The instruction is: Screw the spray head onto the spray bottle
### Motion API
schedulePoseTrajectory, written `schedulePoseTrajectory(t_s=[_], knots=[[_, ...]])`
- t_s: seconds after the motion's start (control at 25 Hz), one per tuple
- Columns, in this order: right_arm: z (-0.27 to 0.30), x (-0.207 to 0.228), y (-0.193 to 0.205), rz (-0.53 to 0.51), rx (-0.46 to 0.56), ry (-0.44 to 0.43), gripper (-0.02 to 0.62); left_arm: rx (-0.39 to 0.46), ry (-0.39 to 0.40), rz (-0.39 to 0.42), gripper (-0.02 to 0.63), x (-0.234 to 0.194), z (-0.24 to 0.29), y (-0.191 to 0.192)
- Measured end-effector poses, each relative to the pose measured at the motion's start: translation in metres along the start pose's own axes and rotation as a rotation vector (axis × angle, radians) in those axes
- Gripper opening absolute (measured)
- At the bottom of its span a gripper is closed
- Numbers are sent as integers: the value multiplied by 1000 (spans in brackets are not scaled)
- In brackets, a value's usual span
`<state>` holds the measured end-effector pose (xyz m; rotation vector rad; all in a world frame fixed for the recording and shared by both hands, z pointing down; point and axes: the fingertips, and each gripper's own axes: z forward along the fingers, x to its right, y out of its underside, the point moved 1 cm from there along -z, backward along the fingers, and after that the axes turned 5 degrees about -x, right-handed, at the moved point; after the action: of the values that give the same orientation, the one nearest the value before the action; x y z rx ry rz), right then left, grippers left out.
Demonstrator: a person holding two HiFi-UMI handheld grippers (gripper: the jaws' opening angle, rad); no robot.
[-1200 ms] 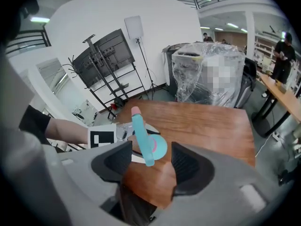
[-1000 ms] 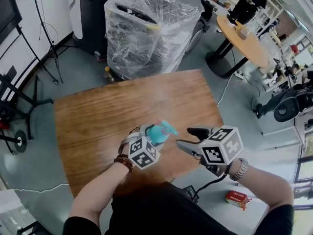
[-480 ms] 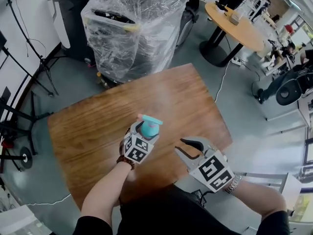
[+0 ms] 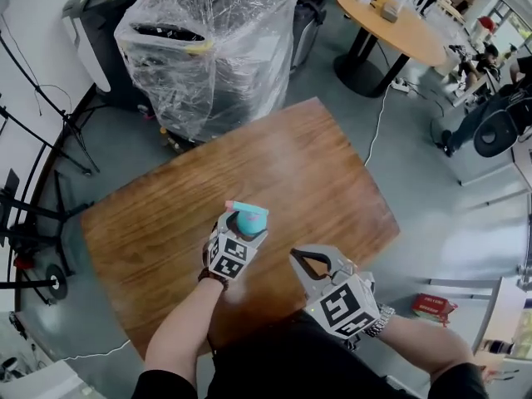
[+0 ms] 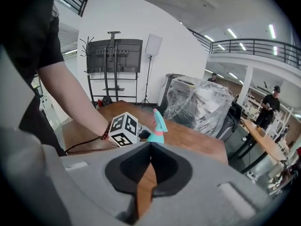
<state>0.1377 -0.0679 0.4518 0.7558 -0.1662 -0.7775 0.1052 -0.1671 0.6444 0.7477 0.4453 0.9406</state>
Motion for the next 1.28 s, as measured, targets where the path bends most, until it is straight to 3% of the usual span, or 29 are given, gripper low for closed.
schedulePoseTrajectory(t_s=[0.24, 0.44, 0.8, 0.96, 1.12, 1.28], knots=[[3, -3, 3, 64, 23, 24, -6, -34, 16, 32, 417, 2, -1, 3], [7, -8, -3, 120, 74, 47, -6, -40, 0, 7, 432, -1, -30, 15], [22, -31, -16, 206, 171, 59, -6, 169, -6, -63, 211, 24, -133, -25], [23, -42, -24, 228, 207, 79, -6, 241, 4, -83, 30, 36, -168, -45], [23, -47, -28, 251, 226, 106, -6, 263, 33, -127, 11, 42, -182, -55], [20, -50, -29, 269, 235, 137, -6, 264, 40, -121, 11, 47, -188, -57]])
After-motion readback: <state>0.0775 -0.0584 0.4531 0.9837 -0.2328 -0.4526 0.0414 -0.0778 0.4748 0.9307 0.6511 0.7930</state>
